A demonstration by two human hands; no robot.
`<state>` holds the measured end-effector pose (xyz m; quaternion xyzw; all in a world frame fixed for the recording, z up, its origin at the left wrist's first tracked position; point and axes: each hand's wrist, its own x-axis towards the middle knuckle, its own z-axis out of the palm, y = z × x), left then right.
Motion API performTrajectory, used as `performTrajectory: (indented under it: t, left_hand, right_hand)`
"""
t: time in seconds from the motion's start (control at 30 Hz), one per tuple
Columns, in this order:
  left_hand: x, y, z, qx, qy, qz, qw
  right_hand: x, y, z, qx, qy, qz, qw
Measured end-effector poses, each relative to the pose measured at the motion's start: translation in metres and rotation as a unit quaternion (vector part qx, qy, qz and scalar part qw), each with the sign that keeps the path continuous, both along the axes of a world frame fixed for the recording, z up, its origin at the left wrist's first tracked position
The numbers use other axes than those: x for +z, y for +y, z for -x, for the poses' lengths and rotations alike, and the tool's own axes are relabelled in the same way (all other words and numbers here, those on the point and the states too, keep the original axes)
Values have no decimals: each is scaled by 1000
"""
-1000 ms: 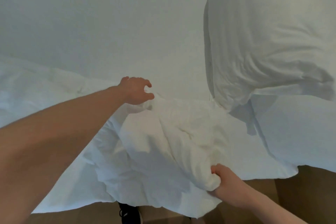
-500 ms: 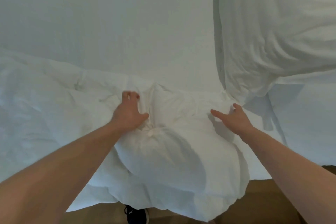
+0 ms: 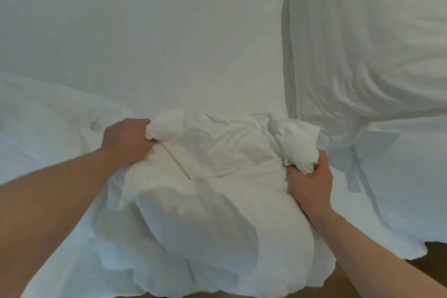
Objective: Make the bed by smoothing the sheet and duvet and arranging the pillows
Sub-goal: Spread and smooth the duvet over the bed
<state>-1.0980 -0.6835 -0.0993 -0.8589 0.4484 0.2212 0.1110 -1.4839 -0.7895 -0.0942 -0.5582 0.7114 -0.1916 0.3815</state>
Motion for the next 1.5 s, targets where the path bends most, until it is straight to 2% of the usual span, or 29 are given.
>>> performTrajectory:
  t: [0.1, 0.17, 0.23, 0.27, 0.33, 0.43, 0.53, 0.63, 0.73, 0.83, 0.93, 1.07, 1.13, 1.2, 1.27, 1.37, 1.43, 1.5]
  left_hand:
    - [58, -16, -42, 62, -59, 101, 991]
    - [87, -43, -70, 103, -107, 160, 976]
    - [104, -72, -97, 158, -113, 186, 963]
    - [109, -85, -108, 180, -86, 173, 965]
    - [111, -106, -116, 171, -6, 90, 981]
    - [93, -114, -104, 99, 68, -25, 992]
    - [62, -88, -76, 32, 137, -154, 978]
    - [38, -51, -55, 0, 89, -171, 981]
    - [30, -29, -39, -56, 61, -157, 984]
    - [38, -12, -33, -78, 60, -85, 992]
    - [54, -6, -37, -25, 62, 82, 994]
    - [108, -44, -56, 9, 6, 282, 959]
    - [135, -78, -69, -4, -43, 336, 941]
    - [151, -114, -79, -15, -88, 365, 927]
    - [150, -143, -85, -6, -118, 329, 937]
    - [127, -162, -79, 25, -142, 138, 980]
    - [105, -156, -60, 7, -117, 64, 991]
    - [79, -136, -32, -42, -49, 23, 998]
  right_hand:
    - [40, -34, -24, -13, -69, 59, 996]
    - [57, -72, -48, -2, -81, 70, 994]
    - [64, -113, -74, 3, -75, 88, 993]
    - [64, -133, -85, 9, -69, 89, 994]
    - [60, -159, -106, 54, -44, 41, 997]
    - [38, -156, -122, 166, 75, -111, 977]
    - [8, -126, -123, 211, 138, -136, 958]
    - [-12, -104, -113, 153, 139, -159, 965]
    - [-13, -92, -93, 108, 80, -222, 966]
    - [4, -80, -75, 125, 63, -141, 980]
    - [37, -68, -75, 102, 8, 10, 995]
    - [102, -93, -100, 56, -73, 174, 980]
    - [133, -119, -120, 34, -94, 242, 965]
    - [150, -145, -139, -6, -118, 270, 956]
    - [148, -166, -153, -7, -107, 246, 963]
    - [113, -184, -157, 69, 19, 133, 989]
    - [84, -180, -150, 82, 85, 38, 992]
    - [54, -165, -137, 103, 128, -27, 986]
